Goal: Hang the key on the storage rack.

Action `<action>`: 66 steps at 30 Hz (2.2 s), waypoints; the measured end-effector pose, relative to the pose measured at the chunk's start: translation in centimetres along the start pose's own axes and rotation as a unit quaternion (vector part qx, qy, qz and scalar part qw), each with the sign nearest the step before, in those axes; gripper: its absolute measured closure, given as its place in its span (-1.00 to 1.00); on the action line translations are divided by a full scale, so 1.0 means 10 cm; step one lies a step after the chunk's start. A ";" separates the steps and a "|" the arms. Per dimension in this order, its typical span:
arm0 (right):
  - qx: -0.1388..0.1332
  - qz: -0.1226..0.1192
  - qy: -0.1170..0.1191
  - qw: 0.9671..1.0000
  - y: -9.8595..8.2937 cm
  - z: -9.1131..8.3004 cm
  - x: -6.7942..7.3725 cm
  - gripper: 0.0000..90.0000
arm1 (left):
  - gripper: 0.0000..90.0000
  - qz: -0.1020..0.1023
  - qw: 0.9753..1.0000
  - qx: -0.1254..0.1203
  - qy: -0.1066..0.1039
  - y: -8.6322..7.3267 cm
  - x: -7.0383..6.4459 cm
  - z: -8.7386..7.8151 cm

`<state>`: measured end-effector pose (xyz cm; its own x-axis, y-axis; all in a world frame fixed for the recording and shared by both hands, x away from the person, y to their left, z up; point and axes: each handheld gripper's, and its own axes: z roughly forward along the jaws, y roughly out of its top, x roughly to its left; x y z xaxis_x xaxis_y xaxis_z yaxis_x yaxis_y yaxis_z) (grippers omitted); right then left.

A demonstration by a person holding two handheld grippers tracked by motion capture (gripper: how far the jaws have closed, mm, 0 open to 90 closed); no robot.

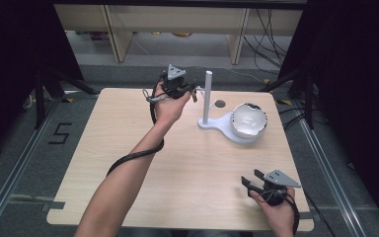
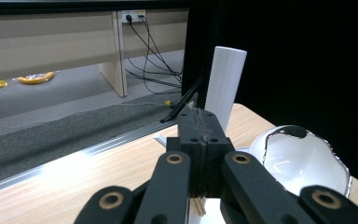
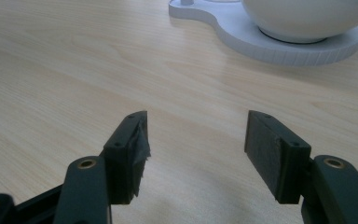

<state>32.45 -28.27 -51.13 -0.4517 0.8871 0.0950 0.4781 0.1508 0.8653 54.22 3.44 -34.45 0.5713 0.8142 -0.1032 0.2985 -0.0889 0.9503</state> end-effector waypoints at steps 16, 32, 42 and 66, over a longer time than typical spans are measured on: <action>-0.007 -0.025 -0.004 1.000 0.00 0.01 -0.04 -0.10 | 0.99 0.004 1.000 0.003 0.005 0.02 -0.07 0.06; -0.004 -0.025 -0.002 1.000 0.00 0.01 -0.04 -0.10 | 0.99 0.014 1.000 0.001 0.016 0.03 -0.13 0.08; -0.002 -0.025 0.002 1.000 0.00 0.02 -0.04 -0.10 | 0.98 0.034 0.999 0.001 0.028 0.04 -0.18 0.09; 0.001 -0.023 -0.002 1.000 -0.01 0.02 -0.05 -0.10 | 0.98 0.054 0.998 0.004 0.037 0.03 -0.24 0.14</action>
<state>32.79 -28.59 -51.34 -0.4699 0.8811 0.0537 0.4581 0.1914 0.8680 54.02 0.69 -34.34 0.5431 0.8394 0.0213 0.2439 -0.1820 0.9526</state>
